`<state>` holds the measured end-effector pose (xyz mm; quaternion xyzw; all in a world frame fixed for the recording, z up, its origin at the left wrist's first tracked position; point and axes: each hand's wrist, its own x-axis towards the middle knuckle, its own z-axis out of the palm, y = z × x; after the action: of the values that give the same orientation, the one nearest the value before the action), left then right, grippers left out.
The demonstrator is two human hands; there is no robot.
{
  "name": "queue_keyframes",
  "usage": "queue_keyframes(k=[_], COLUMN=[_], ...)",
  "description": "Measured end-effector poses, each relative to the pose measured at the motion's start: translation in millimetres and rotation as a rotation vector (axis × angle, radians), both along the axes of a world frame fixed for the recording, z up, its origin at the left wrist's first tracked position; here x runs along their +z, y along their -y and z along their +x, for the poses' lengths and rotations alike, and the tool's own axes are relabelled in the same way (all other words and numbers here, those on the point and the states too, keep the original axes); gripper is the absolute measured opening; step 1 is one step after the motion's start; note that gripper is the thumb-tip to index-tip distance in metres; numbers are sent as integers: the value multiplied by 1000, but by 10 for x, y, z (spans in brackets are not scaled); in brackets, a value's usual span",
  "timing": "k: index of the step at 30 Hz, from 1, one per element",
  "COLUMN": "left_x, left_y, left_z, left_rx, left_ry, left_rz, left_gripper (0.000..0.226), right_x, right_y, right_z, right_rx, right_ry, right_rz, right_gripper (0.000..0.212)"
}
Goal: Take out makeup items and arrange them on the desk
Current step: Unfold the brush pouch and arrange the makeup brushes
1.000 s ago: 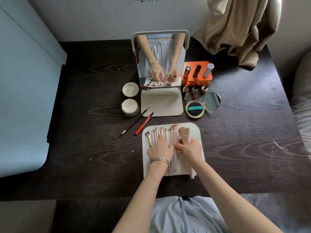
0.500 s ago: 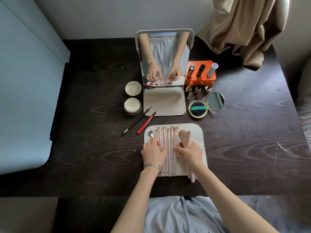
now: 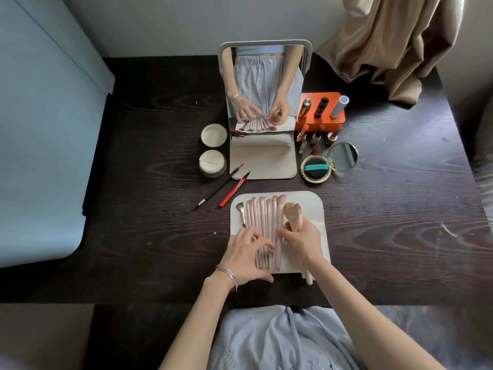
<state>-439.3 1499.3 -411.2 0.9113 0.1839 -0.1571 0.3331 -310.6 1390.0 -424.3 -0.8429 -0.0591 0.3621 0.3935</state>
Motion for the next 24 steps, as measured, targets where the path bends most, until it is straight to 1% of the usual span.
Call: queue_keyframes(k=[9, 13, 17, 19, 21, 22, 24], left_x=[-66, -81, -98, -94, -63, -21, 101], left_y=[57, 71, 70, 92, 127, 152, 221], left_z=[6, 11, 0, 5, 55, 108, 259], left_rx=[61, 76, 65, 96, 218, 290, 374], left_ry=[23, 25, 42, 101, 182, 187, 109], left_rz=[3, 10, 24, 21, -27, -94, -306], left_gripper=[49, 48, 47, 41, 32, 28, 25], right_x=[5, 2, 47, 75, 121, 117, 153], right_y=[30, 26, 35, 47, 66, 84, 119], right_z=[-48, -64, -66, -38, -2, 24, 65], right_rx=[-13, -36, -54, -89, -171, -227, -284], right_ry=[1, 3, -31, -113, -252, -321, -430], right_rz=[3, -6, 43, 117, 267, 350, 474], right_gripper=[18, 20, 16, 14, 11, 14, 21])
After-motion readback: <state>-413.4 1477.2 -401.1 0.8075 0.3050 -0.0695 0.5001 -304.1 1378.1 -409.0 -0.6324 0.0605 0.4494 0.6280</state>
